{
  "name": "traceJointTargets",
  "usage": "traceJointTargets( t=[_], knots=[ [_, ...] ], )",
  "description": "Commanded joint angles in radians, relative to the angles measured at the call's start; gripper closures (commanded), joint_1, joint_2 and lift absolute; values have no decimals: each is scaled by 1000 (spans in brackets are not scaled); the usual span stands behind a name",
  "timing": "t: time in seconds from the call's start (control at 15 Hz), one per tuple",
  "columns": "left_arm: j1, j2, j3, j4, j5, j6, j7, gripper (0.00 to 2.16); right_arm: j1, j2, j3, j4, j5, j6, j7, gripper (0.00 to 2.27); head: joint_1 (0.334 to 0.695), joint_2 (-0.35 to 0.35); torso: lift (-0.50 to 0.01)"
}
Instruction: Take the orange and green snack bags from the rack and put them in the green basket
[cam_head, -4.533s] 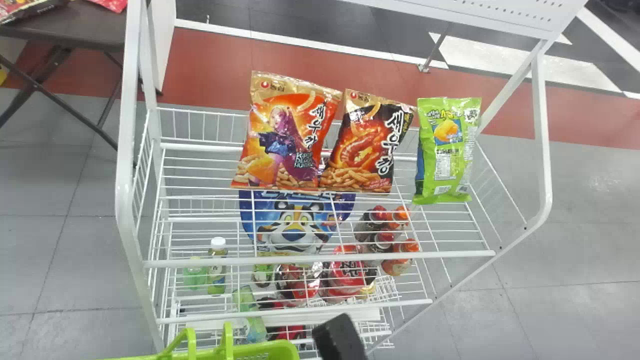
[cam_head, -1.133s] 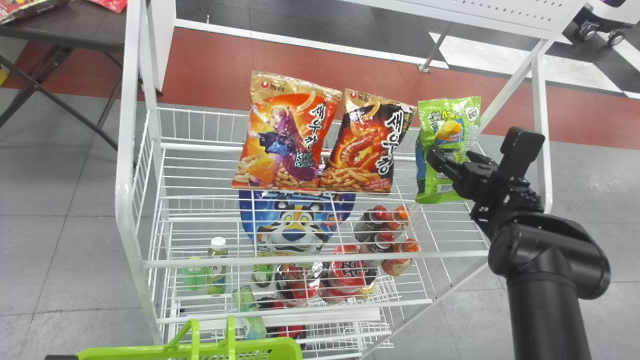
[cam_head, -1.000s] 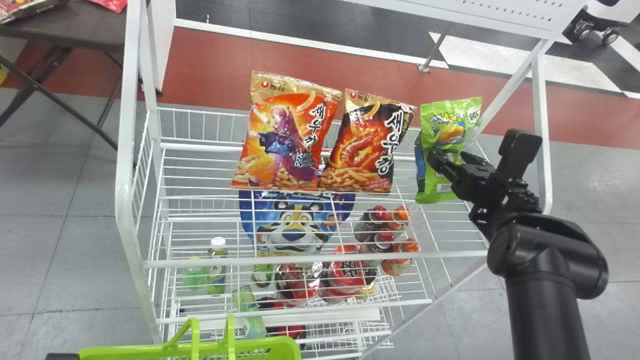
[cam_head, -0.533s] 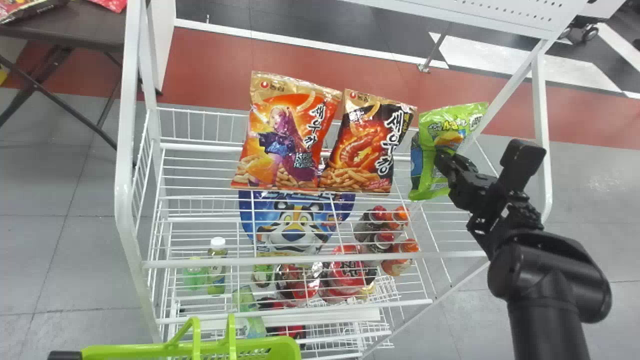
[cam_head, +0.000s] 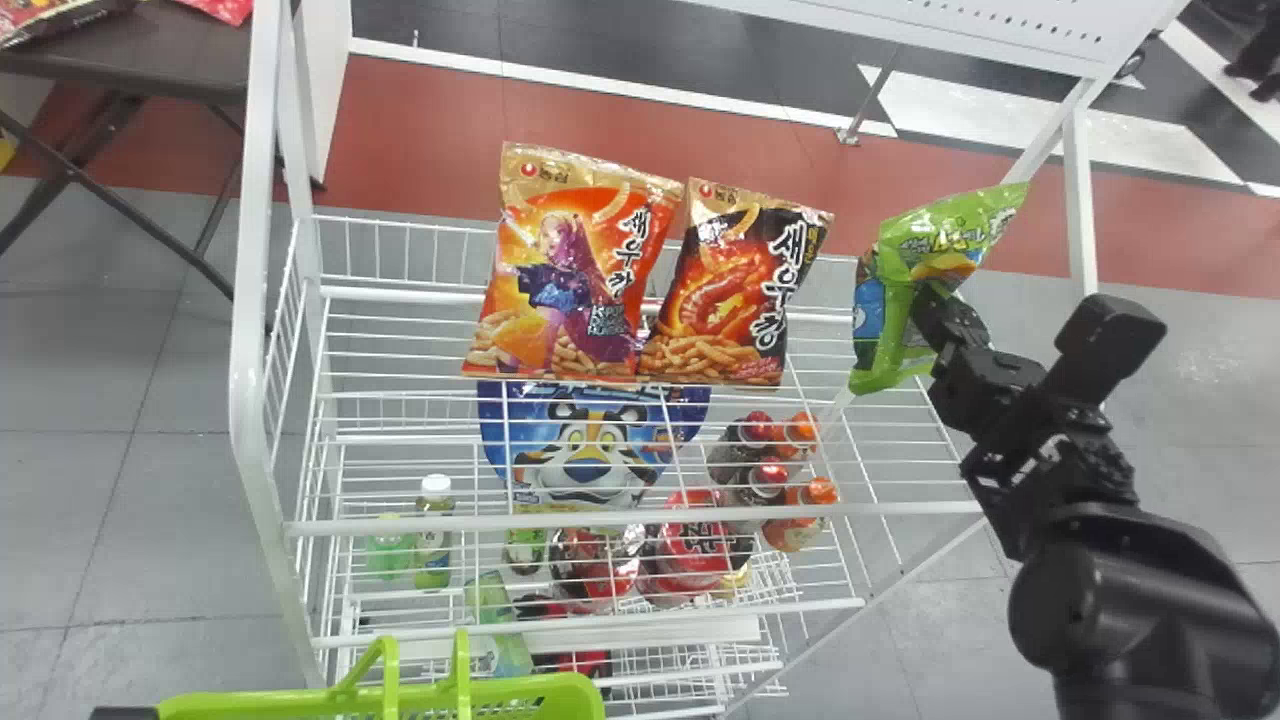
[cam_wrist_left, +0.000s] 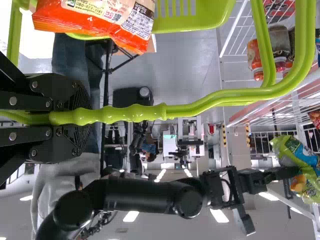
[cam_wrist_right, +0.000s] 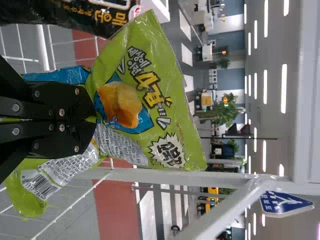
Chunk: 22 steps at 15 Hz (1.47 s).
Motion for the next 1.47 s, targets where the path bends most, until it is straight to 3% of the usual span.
traceJointTargets(
  t=[0.0,0.27,0.67,1.07,1.4],
  knots=[
    [-3,0,2,-2,0,1,2,2115,86,2,-13,-137,-60,45,9,2219,695,-350,0],
    [-12,-3,2,-1,5,1,3,2115,221,32,-60,-346,-161,226,47,2219,695,-350,0],
    [-26,-6,9,10,9,1,8,2115,300,68,-110,-472,-283,548,136,2219,695,-350,0],
    [-29,-11,15,22,12,1,11,2115,348,68,-110,-570,-350,953,202,2219,695,-350,0],
    [-30,-14,12,22,12,1,12,2115,414,66,-55,-588,-365,1094,256,2223,695,-350,0]
  ],
)
